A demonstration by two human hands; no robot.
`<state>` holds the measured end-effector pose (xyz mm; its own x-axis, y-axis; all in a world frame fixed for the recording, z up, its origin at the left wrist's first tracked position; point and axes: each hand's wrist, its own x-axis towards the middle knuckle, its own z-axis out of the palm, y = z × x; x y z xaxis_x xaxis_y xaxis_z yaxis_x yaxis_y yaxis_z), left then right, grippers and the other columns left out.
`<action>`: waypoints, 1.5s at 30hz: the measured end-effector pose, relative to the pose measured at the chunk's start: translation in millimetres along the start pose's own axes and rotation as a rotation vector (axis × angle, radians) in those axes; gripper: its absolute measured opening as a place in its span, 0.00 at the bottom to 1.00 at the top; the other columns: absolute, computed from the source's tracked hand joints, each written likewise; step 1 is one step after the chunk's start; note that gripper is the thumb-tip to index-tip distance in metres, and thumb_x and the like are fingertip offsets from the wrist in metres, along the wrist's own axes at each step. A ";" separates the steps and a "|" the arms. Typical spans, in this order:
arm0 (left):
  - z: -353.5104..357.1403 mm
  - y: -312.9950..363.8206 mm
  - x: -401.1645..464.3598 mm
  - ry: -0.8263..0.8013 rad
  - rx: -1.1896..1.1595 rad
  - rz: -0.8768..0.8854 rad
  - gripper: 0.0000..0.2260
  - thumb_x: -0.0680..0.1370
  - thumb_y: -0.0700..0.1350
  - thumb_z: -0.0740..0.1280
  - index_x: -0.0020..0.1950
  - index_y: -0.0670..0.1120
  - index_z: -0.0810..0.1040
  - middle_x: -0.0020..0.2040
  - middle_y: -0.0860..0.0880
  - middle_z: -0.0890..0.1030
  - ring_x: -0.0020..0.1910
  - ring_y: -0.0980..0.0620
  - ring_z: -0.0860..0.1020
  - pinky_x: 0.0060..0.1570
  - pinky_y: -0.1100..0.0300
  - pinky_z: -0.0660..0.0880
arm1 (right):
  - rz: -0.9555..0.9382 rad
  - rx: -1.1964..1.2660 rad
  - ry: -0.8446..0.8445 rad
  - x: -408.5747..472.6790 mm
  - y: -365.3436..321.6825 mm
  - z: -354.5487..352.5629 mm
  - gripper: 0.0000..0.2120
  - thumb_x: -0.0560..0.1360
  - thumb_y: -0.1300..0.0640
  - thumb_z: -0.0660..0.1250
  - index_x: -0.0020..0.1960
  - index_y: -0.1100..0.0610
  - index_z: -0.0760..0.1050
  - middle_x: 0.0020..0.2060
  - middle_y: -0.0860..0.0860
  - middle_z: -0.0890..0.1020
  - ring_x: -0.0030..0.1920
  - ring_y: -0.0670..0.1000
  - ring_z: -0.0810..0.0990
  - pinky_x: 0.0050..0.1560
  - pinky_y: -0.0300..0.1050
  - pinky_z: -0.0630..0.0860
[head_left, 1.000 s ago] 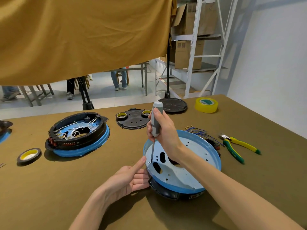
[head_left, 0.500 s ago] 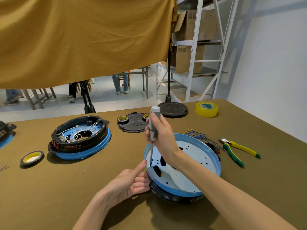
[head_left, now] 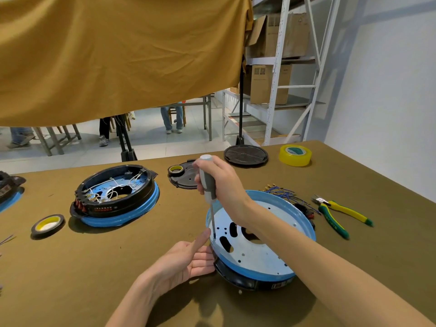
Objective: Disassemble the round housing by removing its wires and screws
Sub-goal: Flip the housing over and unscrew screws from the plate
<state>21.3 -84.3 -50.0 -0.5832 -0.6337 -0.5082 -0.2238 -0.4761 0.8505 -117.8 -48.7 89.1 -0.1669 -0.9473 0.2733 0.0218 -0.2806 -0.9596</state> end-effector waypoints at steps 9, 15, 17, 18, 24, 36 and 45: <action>-1.8 0.2 -0.2 0.002 0.027 0.001 0.45 0.61 0.67 0.76 0.64 0.34 0.78 0.53 0.37 0.87 0.52 0.43 0.87 0.46 0.57 0.85 | -0.114 0.082 0.049 -0.8 13.4 -1.4 0.22 0.81 0.49 0.68 0.32 0.56 0.68 0.22 0.52 0.67 0.23 0.51 0.62 0.27 0.45 0.62; -3.0 -1.6 0.3 0.009 0.020 0.013 0.45 0.62 0.67 0.76 0.65 0.33 0.78 0.55 0.36 0.86 0.54 0.41 0.87 0.51 0.53 0.85 | -0.023 0.040 -0.012 7.4 8.2 -13.8 0.20 0.76 0.42 0.70 0.42 0.59 0.71 0.29 0.51 0.77 0.26 0.50 0.73 0.29 0.42 0.72; -2.4 -1.8 0.0 0.012 0.014 0.017 0.45 0.61 0.66 0.76 0.64 0.33 0.78 0.54 0.36 0.86 0.54 0.41 0.87 0.50 0.53 0.86 | -0.042 0.002 0.003 9.0 8.2 -14.0 0.22 0.71 0.39 0.71 0.43 0.59 0.74 0.32 0.52 0.79 0.29 0.50 0.76 0.33 0.42 0.76; -2.1 -2.2 0.4 0.018 0.014 0.019 0.45 0.61 0.66 0.76 0.64 0.33 0.78 0.54 0.36 0.87 0.54 0.41 0.87 0.50 0.53 0.86 | -0.062 -0.038 -0.008 9.4 8.6 -13.4 0.23 0.70 0.38 0.71 0.43 0.60 0.76 0.32 0.53 0.79 0.30 0.50 0.77 0.35 0.41 0.77; -2.4 -3.7 0.6 0.025 0.016 0.025 0.45 0.61 0.68 0.77 0.63 0.34 0.79 0.54 0.36 0.87 0.54 0.41 0.87 0.50 0.53 0.85 | -0.234 -0.339 -0.110 8.0 4.0 -14.5 0.16 0.84 0.51 0.61 0.50 0.65 0.77 0.26 0.47 0.76 0.29 0.50 0.74 0.36 0.41 0.75; -3.7 -3.3 -0.1 -0.014 0.016 0.026 0.42 0.64 0.66 0.76 0.63 0.34 0.79 0.54 0.36 0.87 0.55 0.41 0.87 0.49 0.55 0.85 | -0.260 -1.598 -0.331 20.4 -70.3 -24.8 0.26 0.83 0.41 0.59 0.35 0.58 0.72 0.27 0.52 0.72 0.28 0.53 0.70 0.28 0.45 0.65; -2.9 -3.0 3.0 0.011 0.004 0.011 0.46 0.59 0.67 0.78 0.62 0.33 0.78 0.53 0.35 0.87 0.53 0.41 0.87 0.46 0.55 0.85 | 0.002 -1.454 -0.657 15.5 -94.2 -20.5 0.18 0.78 0.47 0.68 0.64 0.50 0.70 0.45 0.45 0.78 0.52 0.53 0.78 0.47 0.51 0.78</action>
<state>22.5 -86.6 -54.5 -0.5769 -0.6459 -0.5000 -0.2202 -0.4665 0.8567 -142.7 -33.8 182.4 0.2749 -0.9544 -0.1168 -0.9593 -0.2641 -0.0998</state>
